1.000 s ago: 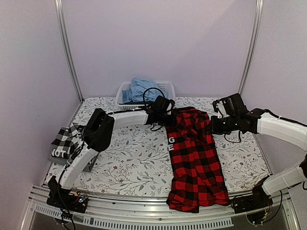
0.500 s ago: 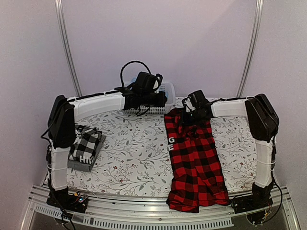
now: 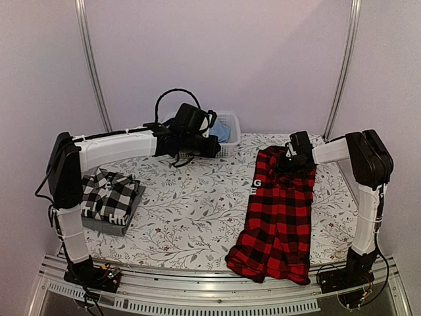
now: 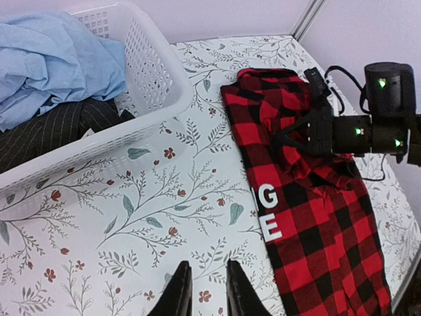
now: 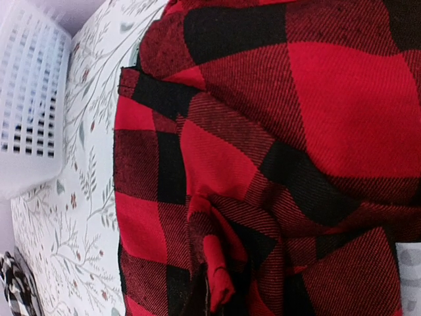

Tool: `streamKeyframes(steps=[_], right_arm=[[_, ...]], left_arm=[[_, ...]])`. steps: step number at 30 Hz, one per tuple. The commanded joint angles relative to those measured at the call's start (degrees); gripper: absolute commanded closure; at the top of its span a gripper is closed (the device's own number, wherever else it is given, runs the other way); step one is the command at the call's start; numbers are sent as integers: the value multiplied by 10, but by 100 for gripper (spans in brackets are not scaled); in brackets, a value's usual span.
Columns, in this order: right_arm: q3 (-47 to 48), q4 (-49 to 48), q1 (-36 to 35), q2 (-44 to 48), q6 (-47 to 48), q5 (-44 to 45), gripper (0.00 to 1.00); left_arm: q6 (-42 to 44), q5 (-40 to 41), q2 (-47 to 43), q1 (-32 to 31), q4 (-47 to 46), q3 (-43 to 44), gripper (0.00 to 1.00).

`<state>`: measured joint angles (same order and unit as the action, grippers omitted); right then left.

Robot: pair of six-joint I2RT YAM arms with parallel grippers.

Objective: Fold and stack the long sleeve shirts
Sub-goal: Move the rectangle-folded shirt to the center of the board, then adjust the rectangle-folded shirt at the center of the board.

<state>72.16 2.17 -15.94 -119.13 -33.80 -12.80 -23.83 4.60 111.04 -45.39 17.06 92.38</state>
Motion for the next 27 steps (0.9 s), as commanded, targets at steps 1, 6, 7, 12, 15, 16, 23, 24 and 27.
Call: streamKeyframes(steps=[1,6,7,12,15,16,23,24,27], right_arm=[[62,2,14,-54,-66,-3,100],[175,7,27,-126,-95,-17,100],[192,8,31,-140,-96,-21,100],[236,-3,42,-171,-96,-50,100],[249,-6,42,-186,-102,-63,100],[250,-6,43,-188,-105,-66,100],[250,-6,42,-191,-112,-76,100],[250,-5,42,-192,-113,-78,100],[250,-5,42,-190,-115,-83,100]], left_arm=[[16,-40,-25,-6,27,-25,81],[5,-103,-30,-7,67,-68,76],[4,-120,-34,-8,66,-86,74],[-4,-168,-68,-33,29,-183,68],[-15,-175,-72,-59,11,-216,66],[-20,-181,-68,-68,0,-225,66],[-64,-162,-28,-132,-32,-235,64],[-69,-158,-24,-135,-34,-235,63],[-76,-136,-11,-146,-34,-232,62]])
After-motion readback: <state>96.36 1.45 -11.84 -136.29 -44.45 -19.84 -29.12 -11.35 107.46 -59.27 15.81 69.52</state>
